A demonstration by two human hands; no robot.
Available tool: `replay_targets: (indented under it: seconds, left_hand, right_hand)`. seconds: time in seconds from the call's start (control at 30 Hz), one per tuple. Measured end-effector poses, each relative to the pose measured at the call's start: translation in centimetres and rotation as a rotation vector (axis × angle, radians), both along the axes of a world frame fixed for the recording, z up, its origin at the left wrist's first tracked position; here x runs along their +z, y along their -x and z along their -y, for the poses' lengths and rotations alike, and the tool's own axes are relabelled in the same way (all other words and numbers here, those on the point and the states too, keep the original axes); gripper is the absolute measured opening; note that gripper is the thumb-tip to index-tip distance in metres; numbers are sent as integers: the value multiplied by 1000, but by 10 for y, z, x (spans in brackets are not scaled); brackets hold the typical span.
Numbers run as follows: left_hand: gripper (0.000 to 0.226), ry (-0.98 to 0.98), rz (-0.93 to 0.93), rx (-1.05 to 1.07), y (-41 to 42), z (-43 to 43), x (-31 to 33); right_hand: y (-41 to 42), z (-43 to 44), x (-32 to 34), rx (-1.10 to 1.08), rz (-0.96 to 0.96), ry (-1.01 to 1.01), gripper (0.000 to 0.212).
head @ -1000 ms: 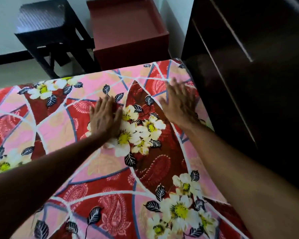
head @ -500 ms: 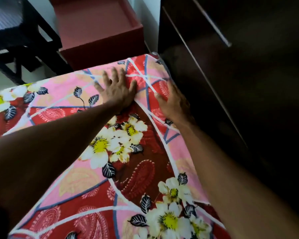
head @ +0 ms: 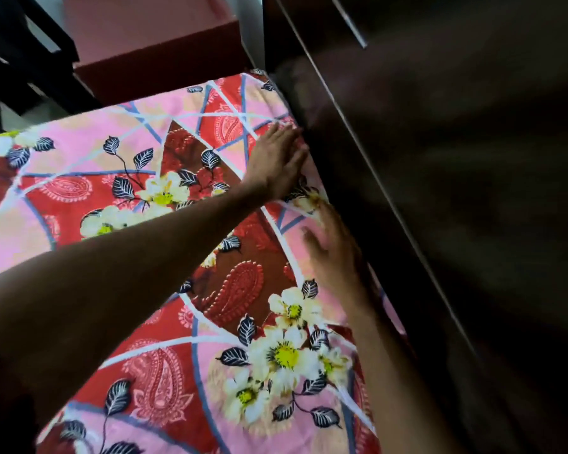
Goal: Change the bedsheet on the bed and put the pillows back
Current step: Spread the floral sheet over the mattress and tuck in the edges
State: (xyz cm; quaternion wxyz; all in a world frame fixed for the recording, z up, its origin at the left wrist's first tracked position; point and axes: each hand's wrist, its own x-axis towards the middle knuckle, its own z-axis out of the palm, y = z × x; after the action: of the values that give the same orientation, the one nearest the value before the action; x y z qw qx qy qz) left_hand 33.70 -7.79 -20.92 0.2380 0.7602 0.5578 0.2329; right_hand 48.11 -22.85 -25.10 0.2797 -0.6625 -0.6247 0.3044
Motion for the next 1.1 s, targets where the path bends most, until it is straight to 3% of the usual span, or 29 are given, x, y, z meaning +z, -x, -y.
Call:
replay_targets:
  seconds: [0.07, 0.17, 0.37, 0.5, 0.57, 0.63, 0.7, 0.77, 0.93, 1.03, 1.1]
  left_hand:
    - [47, -50, 58, 82, 20, 31, 6]
    - [56, -90, -128, 67, 45, 88, 11]
    - [69, 37, -500, -172, 31, 165, -4]
    - [65, -39, -527, -264, -3, 183, -11]
    - [62, -94, -521, -403, -20, 192, -15]
    - [59, -105, -497, -508, -35, 196, -17]
    - [58, -110, -494, -546, -46, 196, -14]
    - [59, -123, -523, -558, -56, 195, -8]
    - [61, -18, -820, -600, -93, 191, 5]
    - [66, 70, -951, -556, -113, 194, 8]
    - [66, 139, -1008, -549, -122, 201, 11]
  right_hand:
    - [-5, -2, 4, 31, -223, 85, 65]
    - [-9, -5, 14, 4, -361, 231, 62]
    - [-11, 76, 43, -155, 95, -115, 55]
    - [-25, 146, 39, -277, 266, 162, 69]
    - [-37, 156, 29, -239, 187, 257, 73]
    - [-46, 147, 28, -263, -40, 330, 63]
    - [-50, 135, 32, -304, -274, 449, 53]
    - [-52, 133, 34, -304, -337, 465, 49]
    - [-49, 191, 43, -388, 121, 112, 45]
    - [-46, 241, 50, -407, 352, 177, 51]
    - [-56, 260, 45, -376, 322, 319, 62]
